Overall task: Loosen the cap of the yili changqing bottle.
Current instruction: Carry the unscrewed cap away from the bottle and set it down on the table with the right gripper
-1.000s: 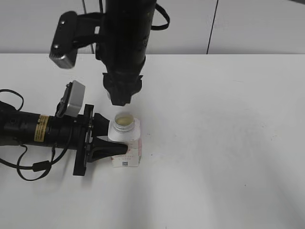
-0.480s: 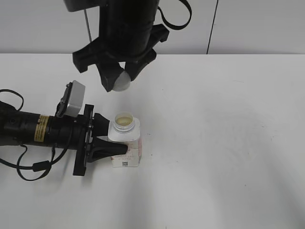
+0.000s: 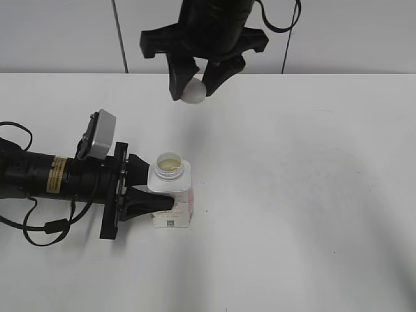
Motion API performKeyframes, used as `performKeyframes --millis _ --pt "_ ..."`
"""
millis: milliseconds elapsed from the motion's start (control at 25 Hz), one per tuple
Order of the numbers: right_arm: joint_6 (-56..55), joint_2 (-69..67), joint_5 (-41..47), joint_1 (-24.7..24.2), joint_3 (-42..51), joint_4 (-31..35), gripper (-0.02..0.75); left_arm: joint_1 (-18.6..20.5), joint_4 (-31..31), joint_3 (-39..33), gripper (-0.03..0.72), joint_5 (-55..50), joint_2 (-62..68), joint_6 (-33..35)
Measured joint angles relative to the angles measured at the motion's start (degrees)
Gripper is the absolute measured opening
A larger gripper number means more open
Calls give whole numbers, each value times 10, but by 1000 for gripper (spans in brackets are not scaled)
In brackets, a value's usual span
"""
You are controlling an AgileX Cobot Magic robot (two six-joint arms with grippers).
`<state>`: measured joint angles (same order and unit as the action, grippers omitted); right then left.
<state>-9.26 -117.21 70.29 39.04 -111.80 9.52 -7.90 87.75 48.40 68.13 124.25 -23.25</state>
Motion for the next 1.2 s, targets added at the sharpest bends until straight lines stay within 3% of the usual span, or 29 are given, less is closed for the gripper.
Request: performKeyframes --millis 320,600,800,1200 --pt "20 0 0 -79 0 0 391 -2 -23 0 323 -3 1 -1" --pt "24 2 -1 -131 34 -5 390 -2 -89 0 323 -10 6 -1" --pt "24 2 -1 -138 104 -48 390 -2 -150 0 323 -22 6 14" --pt "26 2 -49 -138 222 -56 390 -2 -157 0 323 -31 6 30"
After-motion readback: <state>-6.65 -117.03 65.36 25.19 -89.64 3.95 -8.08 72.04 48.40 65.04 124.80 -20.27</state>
